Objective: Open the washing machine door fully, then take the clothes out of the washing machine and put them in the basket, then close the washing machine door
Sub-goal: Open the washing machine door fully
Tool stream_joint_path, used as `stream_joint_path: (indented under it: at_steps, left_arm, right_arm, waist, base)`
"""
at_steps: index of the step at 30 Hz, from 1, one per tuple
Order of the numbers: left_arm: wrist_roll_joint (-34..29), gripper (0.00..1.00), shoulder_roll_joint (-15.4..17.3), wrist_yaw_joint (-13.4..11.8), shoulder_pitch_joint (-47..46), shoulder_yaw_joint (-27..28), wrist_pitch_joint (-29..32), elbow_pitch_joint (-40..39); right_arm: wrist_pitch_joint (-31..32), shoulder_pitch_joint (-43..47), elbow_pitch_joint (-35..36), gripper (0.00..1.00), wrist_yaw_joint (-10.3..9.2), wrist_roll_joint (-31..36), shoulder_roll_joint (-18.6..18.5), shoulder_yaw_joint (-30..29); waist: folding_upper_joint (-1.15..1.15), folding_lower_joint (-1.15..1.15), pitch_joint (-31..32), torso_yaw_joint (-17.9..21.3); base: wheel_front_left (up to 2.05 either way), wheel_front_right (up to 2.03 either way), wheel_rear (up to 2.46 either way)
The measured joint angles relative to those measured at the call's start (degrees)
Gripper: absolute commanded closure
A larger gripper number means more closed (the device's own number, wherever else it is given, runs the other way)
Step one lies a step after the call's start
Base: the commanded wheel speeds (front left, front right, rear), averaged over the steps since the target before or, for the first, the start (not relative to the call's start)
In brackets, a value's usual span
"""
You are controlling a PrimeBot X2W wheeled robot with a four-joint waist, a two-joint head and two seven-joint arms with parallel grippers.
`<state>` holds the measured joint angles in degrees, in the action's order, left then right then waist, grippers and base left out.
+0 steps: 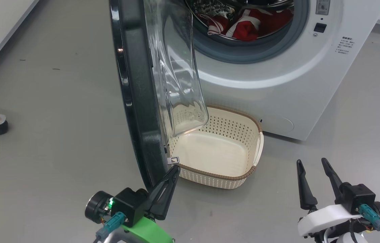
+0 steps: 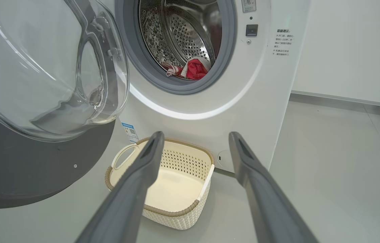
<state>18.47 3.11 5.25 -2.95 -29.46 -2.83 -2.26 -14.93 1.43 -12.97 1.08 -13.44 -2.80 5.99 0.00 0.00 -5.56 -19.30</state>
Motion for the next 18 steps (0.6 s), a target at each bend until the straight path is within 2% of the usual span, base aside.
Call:
stream_joint_path:
  at_steps: [18]
  left_arm:
    - [0.19, 1.00, -0.23, -2.50, -1.58, 4.07, -0.85, 2.37]
  right_arm:
    - [0.00, -0.08, -0.37, 0.00, 0.63, 0.42, 0.20, -1.00]
  waist:
    - [0.00, 0.00, -0.89, 0.70]
  base:
    - [0.00, 0.00, 0.00]
